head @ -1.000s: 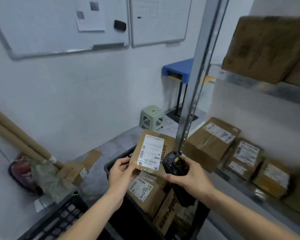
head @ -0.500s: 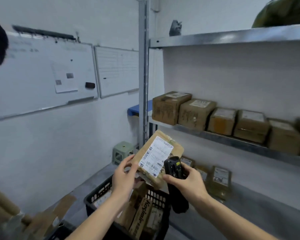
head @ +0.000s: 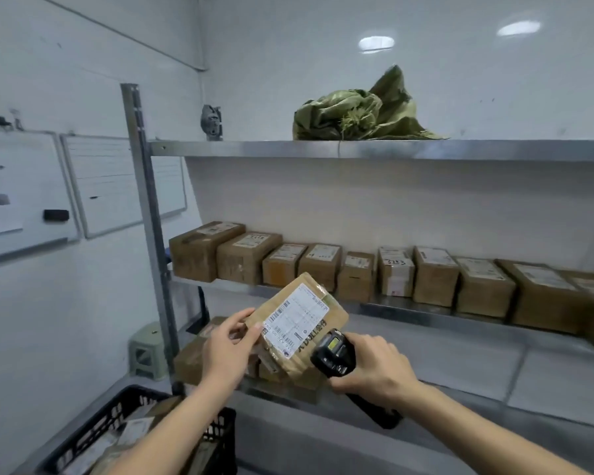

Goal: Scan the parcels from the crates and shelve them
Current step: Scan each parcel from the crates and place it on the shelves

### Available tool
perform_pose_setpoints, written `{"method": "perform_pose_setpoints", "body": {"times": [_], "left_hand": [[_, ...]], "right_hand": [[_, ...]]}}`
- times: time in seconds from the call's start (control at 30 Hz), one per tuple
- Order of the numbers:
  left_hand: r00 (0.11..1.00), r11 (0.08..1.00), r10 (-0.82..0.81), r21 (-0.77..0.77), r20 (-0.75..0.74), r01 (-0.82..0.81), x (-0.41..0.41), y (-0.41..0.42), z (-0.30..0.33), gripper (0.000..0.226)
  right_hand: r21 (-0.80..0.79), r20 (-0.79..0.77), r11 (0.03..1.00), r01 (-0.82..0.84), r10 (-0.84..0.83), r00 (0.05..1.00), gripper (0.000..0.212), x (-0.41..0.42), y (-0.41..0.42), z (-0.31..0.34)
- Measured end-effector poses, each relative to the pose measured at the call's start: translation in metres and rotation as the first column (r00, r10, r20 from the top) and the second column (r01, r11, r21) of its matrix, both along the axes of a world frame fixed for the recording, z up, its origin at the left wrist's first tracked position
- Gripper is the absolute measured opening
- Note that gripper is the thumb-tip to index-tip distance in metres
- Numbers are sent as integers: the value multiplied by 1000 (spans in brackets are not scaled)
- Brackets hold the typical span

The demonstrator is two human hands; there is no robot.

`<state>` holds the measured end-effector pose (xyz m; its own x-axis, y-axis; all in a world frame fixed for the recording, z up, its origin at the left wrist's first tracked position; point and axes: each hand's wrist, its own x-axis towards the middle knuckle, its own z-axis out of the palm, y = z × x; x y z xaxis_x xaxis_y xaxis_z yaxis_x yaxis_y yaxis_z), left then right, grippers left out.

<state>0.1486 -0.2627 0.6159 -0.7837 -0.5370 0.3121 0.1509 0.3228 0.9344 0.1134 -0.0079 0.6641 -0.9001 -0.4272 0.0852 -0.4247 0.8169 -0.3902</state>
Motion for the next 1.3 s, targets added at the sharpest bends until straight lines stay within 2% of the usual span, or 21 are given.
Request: {"method": "perform_pose_setpoints", "body": {"times": [0.13, 0.4, 0.53, 0.9, 1.3], "left_hand": [[998, 997, -55, -49, 15, 56, -16, 60, 2, 23], [990, 988, -136, -64, 31, 138, -45, 142, 2, 24], [989, 985, -147, -83, 27, 149, -58, 168, 2, 25], [988, 981, -140, -124, 57, 147, -71, 204, -3, 25], [990, 981, -127, -142, 67, 135, -71, 208, -5, 26]], "right_hand": [[154, -24, 986, 58, -55, 998, 50, -5, 68, 12], [246, -49, 955, 165, -157, 986, 54, -19, 160, 16], [282, -45, 940, 191, -186, 981, 50, -25, 186, 16], [299, -33, 932, 204, -203, 979, 48, -36, 213, 11], [293, -12, 936, 193, -198, 980, 44, -41, 215, 7]]}}
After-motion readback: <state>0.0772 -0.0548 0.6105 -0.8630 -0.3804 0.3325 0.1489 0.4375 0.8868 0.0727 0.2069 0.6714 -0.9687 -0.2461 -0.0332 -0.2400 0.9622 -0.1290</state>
